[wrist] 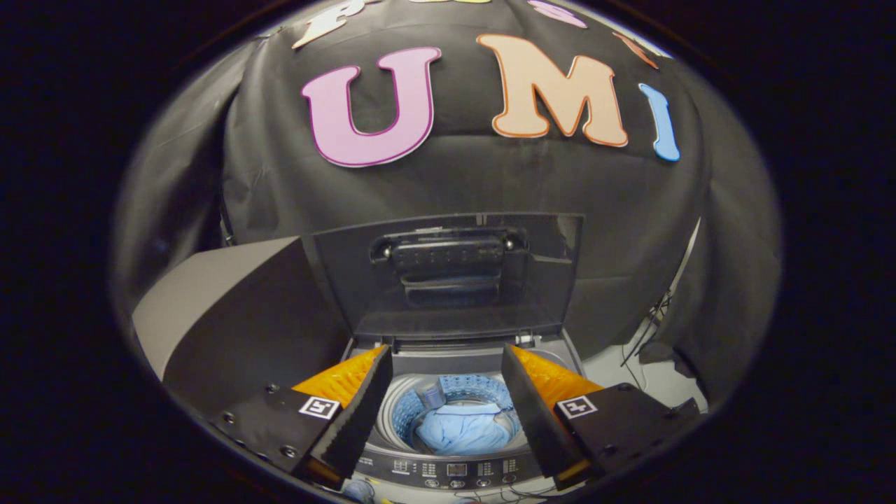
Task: Put the clothes into the washing machine and then close the washing machine lid.
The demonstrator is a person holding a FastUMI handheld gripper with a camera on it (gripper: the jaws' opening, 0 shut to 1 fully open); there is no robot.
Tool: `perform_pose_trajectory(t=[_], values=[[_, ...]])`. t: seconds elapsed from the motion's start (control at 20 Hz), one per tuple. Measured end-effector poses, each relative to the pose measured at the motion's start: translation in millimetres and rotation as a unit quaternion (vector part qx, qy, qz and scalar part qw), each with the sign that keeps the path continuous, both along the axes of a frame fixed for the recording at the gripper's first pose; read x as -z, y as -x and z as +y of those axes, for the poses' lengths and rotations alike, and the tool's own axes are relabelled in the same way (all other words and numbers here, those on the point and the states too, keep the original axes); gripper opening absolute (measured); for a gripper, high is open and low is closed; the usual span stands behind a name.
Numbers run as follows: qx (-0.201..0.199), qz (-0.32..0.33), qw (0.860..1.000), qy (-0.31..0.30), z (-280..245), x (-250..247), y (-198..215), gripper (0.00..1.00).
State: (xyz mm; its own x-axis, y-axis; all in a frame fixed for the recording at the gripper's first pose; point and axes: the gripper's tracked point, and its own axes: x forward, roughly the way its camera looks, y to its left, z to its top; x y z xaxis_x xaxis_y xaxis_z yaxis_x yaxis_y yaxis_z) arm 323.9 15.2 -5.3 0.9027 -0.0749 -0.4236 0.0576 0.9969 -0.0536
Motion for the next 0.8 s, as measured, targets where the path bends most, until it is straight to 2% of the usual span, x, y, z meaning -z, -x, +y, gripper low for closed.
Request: perform_pose_trajectory(t=[0.3,0.5,0.8], values=[[-0.020,-0.033,0.999,0.015,18,-56,-6,0.97],[-0.022,-0.058,0.997,0.052,15,-86,-26,0.97],[0.005,-0.153,0.988,0.012,11,-136,-81,0.97]])
